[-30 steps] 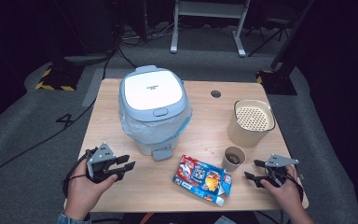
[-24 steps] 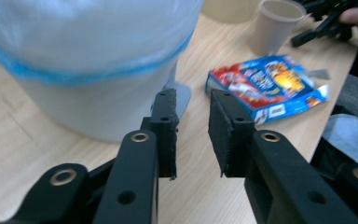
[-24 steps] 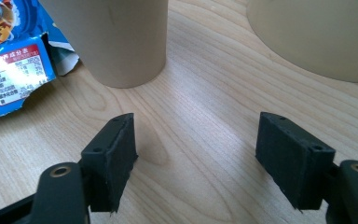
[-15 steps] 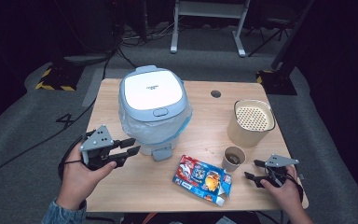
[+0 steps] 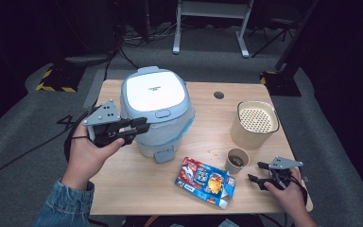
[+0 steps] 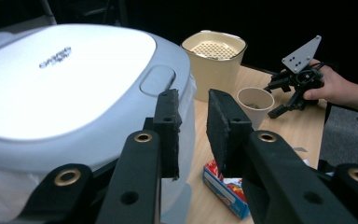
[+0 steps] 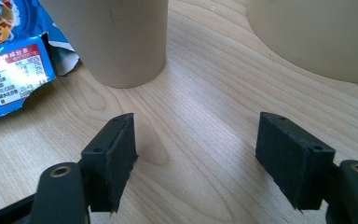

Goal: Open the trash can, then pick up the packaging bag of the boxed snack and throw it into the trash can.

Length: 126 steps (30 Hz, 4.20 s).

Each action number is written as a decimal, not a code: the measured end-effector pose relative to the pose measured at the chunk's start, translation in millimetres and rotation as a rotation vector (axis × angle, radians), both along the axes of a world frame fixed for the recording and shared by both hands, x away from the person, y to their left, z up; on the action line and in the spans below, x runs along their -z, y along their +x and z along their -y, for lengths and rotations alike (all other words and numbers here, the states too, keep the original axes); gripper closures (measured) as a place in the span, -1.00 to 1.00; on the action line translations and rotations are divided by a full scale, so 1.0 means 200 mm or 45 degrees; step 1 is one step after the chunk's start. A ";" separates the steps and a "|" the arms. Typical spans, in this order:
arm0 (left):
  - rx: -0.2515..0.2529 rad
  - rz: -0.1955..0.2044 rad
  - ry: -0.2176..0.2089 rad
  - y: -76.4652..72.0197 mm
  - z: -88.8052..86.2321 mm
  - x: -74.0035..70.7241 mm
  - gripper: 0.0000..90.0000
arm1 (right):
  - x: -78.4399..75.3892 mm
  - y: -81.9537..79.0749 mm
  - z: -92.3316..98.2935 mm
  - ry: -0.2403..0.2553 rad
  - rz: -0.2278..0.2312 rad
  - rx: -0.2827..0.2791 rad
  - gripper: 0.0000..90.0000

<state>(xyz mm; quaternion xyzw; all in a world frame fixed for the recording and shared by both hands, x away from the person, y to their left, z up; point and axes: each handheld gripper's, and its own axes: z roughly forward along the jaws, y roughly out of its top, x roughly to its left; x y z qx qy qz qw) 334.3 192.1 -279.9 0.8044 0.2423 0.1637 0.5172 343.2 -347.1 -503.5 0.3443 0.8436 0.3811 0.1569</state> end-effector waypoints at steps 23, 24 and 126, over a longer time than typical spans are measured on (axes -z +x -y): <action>0.040 0.010 0.032 0.27 0.15 0.04 0.96 | 0.00 0.00 0.00 0.000 0.000 0.000 -0.36; 0.038 0.015 0.027 0.27 0.15 0.04 0.97 | 0.00 0.00 0.00 0.000 0.000 0.000 -0.36; -0.048 -0.289 0.064 -0.20 -0.04 1.08 -0.18 | -0.07 -0.32 -0.71 -0.083 -0.011 -0.652 0.61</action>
